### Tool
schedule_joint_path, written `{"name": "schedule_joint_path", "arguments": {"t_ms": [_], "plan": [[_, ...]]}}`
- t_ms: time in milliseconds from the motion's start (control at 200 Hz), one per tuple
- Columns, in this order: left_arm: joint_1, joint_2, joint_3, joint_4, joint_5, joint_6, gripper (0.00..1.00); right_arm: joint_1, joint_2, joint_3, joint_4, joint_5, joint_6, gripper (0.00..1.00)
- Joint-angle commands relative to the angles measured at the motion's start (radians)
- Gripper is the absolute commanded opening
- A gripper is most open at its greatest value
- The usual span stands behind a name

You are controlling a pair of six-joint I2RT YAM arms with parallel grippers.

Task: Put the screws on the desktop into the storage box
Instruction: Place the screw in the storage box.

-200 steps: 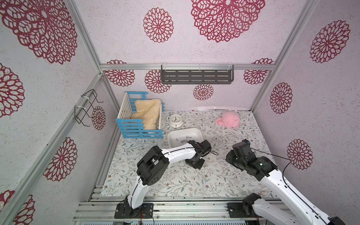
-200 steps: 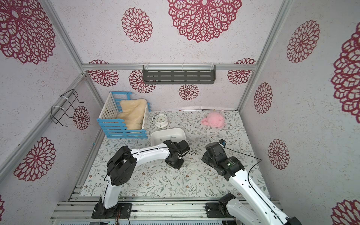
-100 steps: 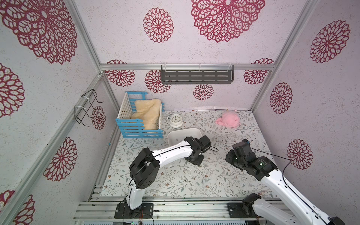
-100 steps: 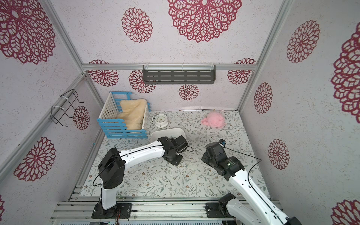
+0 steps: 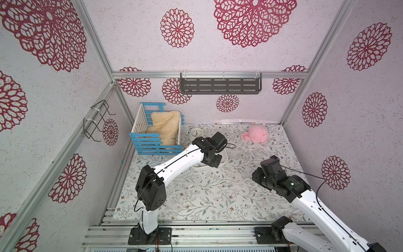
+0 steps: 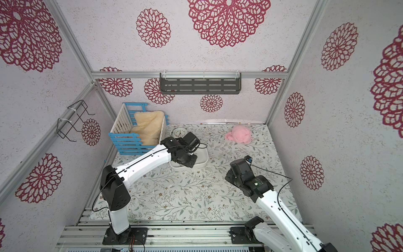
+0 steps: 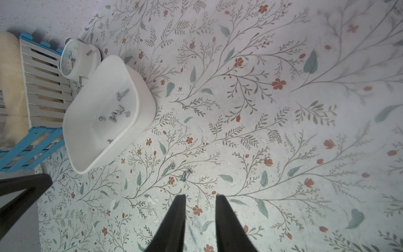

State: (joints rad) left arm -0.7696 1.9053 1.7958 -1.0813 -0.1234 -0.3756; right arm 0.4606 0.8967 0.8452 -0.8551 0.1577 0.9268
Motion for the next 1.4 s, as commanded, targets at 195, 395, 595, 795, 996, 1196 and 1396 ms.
{"name": "schedule_joint_path", "arguments": {"t_ms": [195,395,595,795,996,1196,1396], "plan": [[0.153,0.105,0.041,-0.026,0.026,0.03,0.11,-0.005,0.0,0.005,0.017,-0.009,-0.022,0.28],[0.178,0.213,0.102,-0.026,0.035,0.028,0.11,-0.005,0.006,0.005,0.022,-0.016,-0.023,0.28],[0.181,0.333,0.182,-0.026,0.01,0.02,0.11,-0.005,0.01,0.006,0.019,-0.015,-0.025,0.28],[0.188,0.406,0.231,-0.027,0.002,0.012,0.11,-0.005,0.008,0.006,0.02,-0.017,-0.021,0.28],[0.195,0.444,0.259,-0.028,0.008,0.011,0.12,-0.005,0.013,0.004,0.024,-0.02,-0.021,0.28],[0.197,0.46,0.27,-0.028,0.012,0.012,0.18,-0.005,0.015,0.004,0.025,-0.025,-0.02,0.28],[0.199,0.454,0.263,-0.028,0.012,0.014,0.21,-0.006,0.022,0.005,0.032,-0.03,-0.021,0.28]]}}
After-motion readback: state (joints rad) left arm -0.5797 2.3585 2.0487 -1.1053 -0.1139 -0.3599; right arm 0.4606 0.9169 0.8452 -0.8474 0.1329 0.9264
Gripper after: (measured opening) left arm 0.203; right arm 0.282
